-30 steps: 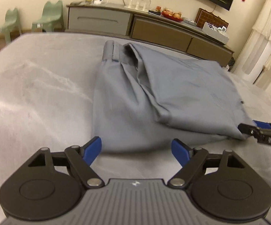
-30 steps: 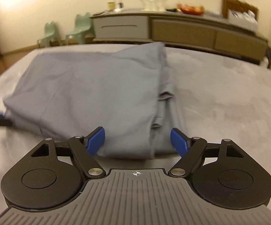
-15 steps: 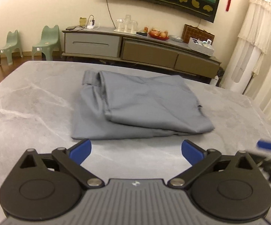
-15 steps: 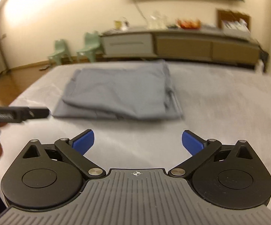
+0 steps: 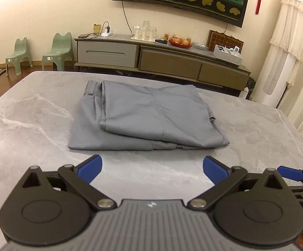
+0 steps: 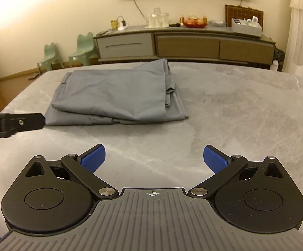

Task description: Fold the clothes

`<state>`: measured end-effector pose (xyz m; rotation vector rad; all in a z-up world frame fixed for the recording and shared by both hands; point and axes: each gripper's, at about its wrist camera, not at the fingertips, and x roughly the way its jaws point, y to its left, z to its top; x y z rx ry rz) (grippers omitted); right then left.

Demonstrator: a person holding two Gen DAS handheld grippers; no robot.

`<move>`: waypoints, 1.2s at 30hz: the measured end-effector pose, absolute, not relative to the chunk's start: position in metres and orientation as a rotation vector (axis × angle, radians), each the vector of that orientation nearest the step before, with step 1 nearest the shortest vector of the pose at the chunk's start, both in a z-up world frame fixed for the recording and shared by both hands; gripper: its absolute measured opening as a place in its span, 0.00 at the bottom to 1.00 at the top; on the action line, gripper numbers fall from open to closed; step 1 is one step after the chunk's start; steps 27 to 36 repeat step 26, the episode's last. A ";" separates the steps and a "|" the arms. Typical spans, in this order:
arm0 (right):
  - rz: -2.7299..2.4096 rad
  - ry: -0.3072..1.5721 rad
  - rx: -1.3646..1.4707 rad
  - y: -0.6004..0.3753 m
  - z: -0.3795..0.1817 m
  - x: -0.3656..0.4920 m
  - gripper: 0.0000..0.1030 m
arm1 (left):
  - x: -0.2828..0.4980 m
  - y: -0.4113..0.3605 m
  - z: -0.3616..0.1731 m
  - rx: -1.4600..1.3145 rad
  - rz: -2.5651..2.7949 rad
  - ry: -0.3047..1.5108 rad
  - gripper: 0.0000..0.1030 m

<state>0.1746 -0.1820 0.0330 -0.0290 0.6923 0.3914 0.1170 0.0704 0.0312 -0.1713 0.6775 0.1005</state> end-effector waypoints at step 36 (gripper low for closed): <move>0.387 0.695 -0.050 -0.189 0.033 0.167 0.99 | 0.102 0.049 0.033 -0.146 0.089 0.632 1.00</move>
